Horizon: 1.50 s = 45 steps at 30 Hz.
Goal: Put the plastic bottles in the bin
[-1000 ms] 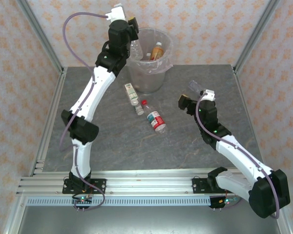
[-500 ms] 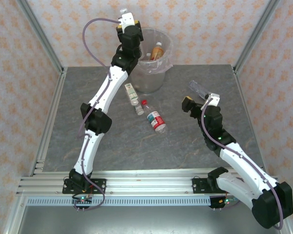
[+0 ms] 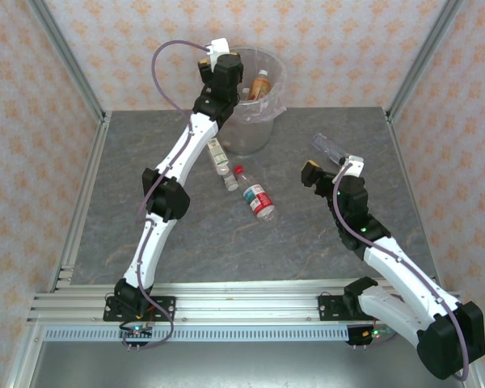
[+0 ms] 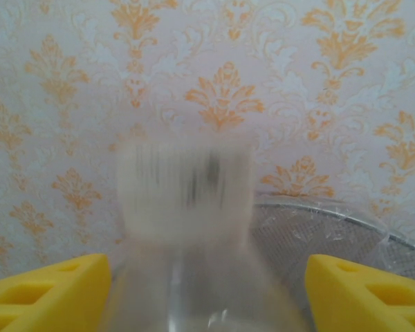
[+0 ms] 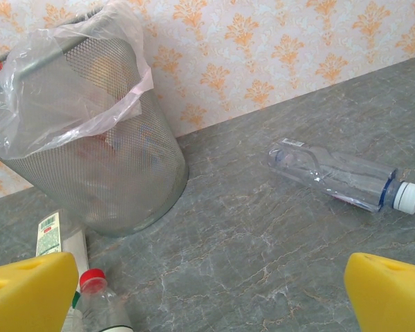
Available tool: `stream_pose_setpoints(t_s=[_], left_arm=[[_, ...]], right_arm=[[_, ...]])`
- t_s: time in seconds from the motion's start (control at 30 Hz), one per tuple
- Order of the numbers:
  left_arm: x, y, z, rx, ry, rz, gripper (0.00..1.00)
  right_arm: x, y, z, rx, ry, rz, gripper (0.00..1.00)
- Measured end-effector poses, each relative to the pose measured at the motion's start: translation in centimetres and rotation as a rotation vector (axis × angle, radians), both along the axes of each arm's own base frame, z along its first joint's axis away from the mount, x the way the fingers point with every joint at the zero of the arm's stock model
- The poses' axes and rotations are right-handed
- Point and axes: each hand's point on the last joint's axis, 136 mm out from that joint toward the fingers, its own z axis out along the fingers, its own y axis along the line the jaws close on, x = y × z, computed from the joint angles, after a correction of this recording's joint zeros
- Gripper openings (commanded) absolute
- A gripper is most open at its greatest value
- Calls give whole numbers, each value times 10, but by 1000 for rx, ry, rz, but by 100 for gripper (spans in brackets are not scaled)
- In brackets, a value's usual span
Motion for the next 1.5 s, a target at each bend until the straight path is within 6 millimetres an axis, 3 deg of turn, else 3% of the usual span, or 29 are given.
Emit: stream_pose_setpoints(t_s=[0.1, 0.4, 0.57, 0.73, 0.87, 1.27, 1.5], left_arm=[[0, 1, -3, -11, 6, 5, 99], [-9, -3, -4, -60, 61, -37, 100], [-30, -6, 19, -109, 94, -102, 100], [-58, -8, 55, -150, 92, -185, 100], [-82, -5, 64, -158, 109, -223, 100], [-140, 11, 3, -224, 191, -244, 100], [-195, 35, -31, -333, 212, -204, 100]], right_arm=[[0, 0, -1, -2, 3, -2, 99], [0, -3, -1, -5, 2, -14, 99], [2, -2, -6, -11, 16, -15, 99], [5, -1, -20, -14, 50, -17, 99], [5, 0, -34, -15, 77, -20, 99], [12, 20, -61, -29, 170, 72, 99], [19, 25, -66, 0, 177, 71, 99]])
